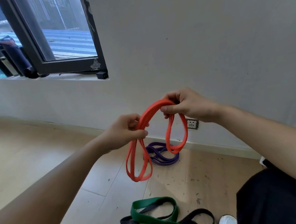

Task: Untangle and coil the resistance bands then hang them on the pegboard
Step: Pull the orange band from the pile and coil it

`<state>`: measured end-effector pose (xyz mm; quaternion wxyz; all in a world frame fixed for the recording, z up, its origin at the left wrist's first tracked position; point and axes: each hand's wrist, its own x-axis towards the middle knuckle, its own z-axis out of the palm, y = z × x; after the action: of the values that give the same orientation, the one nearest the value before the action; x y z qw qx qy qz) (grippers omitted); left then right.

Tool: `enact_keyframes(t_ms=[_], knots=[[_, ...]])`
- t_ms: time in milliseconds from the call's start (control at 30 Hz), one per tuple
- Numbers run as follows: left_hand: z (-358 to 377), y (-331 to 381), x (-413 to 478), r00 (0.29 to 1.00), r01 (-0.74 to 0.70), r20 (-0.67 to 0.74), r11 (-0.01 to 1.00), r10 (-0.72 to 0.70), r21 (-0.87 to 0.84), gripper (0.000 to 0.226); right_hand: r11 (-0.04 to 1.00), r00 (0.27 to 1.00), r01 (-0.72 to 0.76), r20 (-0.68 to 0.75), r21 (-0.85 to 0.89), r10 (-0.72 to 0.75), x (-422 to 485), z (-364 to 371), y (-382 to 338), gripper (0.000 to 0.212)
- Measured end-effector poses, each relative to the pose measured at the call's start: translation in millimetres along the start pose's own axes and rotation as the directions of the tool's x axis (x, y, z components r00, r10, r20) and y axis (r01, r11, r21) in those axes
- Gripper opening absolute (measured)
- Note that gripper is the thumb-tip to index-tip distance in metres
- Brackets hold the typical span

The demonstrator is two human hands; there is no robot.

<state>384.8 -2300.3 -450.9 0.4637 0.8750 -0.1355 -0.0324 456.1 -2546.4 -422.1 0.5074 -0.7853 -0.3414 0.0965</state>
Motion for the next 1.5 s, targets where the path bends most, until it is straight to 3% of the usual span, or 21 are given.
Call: enact_keyframes(t_ms=[167,400,533,733,833,1100,1333,1500], knots=[[-9.1,2.5,1.6,0.993,0.012,-0.117,0.997,-0.022,-0.08,0.024,0.997,0.997,-0.071,-0.036,-0.024,0.07,-5.1,-17.1,14.7,0.012],[3.1,16.6,6.6,0.989,-0.065,-0.141,0.985,0.042,-0.159,0.018,0.959,0.955,-0.212,0.169,-0.186,0.244,-9.3,5.1,24.9,0.012],[8.3,18.8,7.7,0.993,-0.095,-0.082,0.993,0.089,-0.072,0.024,0.984,0.978,-0.142,0.136,-0.107,0.156,-4.3,22.5,9.1,0.023],[4.9,17.1,1.7,0.994,-0.066,-0.097,0.995,0.058,-0.077,0.025,0.929,0.998,0.008,0.054,-0.37,0.013,1.9,32.3,-7.9,0.024],[6.7,14.8,-0.1,0.99,-0.048,-0.134,0.995,0.035,-0.091,0.025,0.912,0.999,0.034,0.052,-0.41,-0.013,2.9,32.6,-12.8,0.024],[21.7,6.0,-2.8,0.989,-0.064,-0.144,0.987,0.043,-0.146,0.038,0.963,0.995,-0.021,0.087,-0.269,0.046,-7.0,15.5,-18.6,0.023],[64.6,-0.3,-8.0,0.975,-0.112,-0.204,0.989,0.09,-0.097,0.096,0.997,1.0,-0.028,-0.007,-0.066,0.028,-14.2,14.6,-13.0,0.024],[88.9,2.6,-6.6,0.935,-0.161,-0.33,0.984,0.128,-0.075,0.105,0.989,0.999,0.021,-0.051,0.145,-0.014,-19.0,12.3,-17.8,0.028]])
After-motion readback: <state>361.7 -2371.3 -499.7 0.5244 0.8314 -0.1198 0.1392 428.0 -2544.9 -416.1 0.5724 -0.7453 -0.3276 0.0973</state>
